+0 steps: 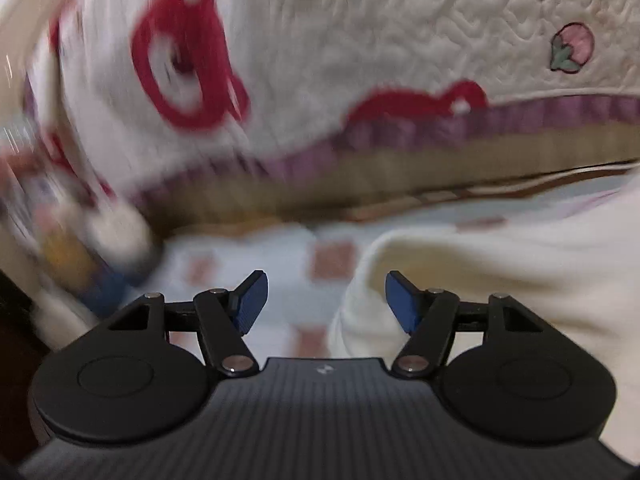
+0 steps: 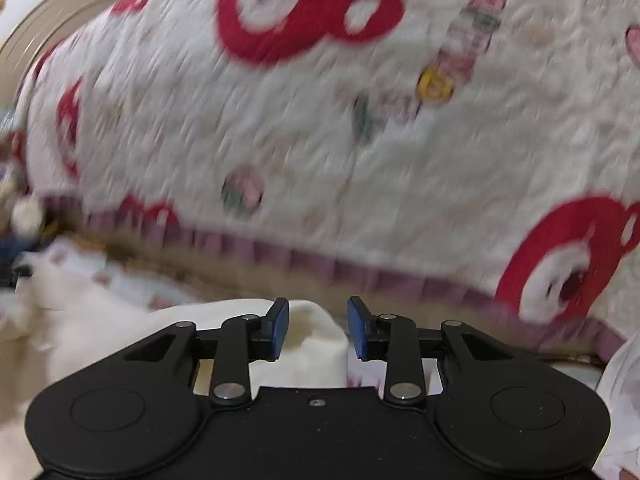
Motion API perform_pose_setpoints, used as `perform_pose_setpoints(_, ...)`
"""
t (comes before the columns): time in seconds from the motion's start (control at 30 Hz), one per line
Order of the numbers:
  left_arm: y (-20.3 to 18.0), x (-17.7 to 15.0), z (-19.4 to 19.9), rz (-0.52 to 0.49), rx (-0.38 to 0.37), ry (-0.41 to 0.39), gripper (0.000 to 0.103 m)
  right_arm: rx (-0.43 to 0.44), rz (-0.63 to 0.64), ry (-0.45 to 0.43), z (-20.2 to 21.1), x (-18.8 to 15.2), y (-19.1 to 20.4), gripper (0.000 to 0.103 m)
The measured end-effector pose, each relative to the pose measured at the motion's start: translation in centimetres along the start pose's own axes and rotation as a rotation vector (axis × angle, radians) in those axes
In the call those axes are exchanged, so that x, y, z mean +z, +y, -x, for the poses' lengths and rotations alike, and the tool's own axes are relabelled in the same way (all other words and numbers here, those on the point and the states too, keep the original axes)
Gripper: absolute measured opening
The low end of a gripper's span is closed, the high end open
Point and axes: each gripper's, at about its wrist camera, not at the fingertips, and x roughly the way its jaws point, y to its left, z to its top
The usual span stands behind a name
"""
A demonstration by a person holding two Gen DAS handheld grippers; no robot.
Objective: Fold clothes
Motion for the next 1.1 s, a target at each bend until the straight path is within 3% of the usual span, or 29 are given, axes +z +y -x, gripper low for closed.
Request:
perform_pose_setpoints(0.17,0.3,-7.7,0.9,0.054,-0.157,0.085,0.065,-0.025,0.025,0.128,2.1,-8.3,-2.8,0.041)
perform_pose_setpoints(0.33,-0.2,-12.4,2.8,0.089,-0.285,0.169,0.065,-0.073,-0.175,0.171,7.5,-14.2,-6.8,0.047)
perform_pose_setpoints(0.53,0.7,-14.7,5.8,0.123,-0.312,0.174,0.065,-0.035,-0.315,0.179,12.1,-19.8,-7.2,0.053)
perform_pose_setpoints(0.67,0.6,-15.1,5.6,0.127,-0.314,0.166,0.065,-0.028,-0.424,0.195,11.7,-22.8,-6.5,0.062)
perform_pose_setpoints(0.77,-0.5,-15.7,4.5,0.059,-0.274,0.173,0.067,0.015,-0.549,0.225,9.6,-24.5,-7.0,0.073)
perform_pose_setpoints(0.83,-1.1,-16.3,3.7,0.026,-0.226,0.205,0.067,0.048,-0.562,0.246,7.3,-24.5,-7.5,0.065)
perform_pose_setpoints(0.87,-1.0,-16.4,3.7,0.03,-0.226,0.208,0.067,0.062,-0.539,0.232,6.9,-23.7,-7.6,0.02)
perform_pose_setpoints(0.9,-0.9,-16.5,3.8,0.034,-0.227,0.211,0.067,0.076,-0.516,0.218,6.4,-22.8,-7.7,0.007)
perform_pose_setpoints(1.0,-0.2,-16.5,4.4,0.044,-0.199,0.203,0.067,0.01,-0.387,0.104,9.1,-18.2,-7.6,0.007)
perform_pose_setpoints(1.1,0.1,-16.7,4.4,0.062,-0.138,0.238,0.067,-0.223,-0.283,-0.012,13.5,-14.2,-9.4,0.006)
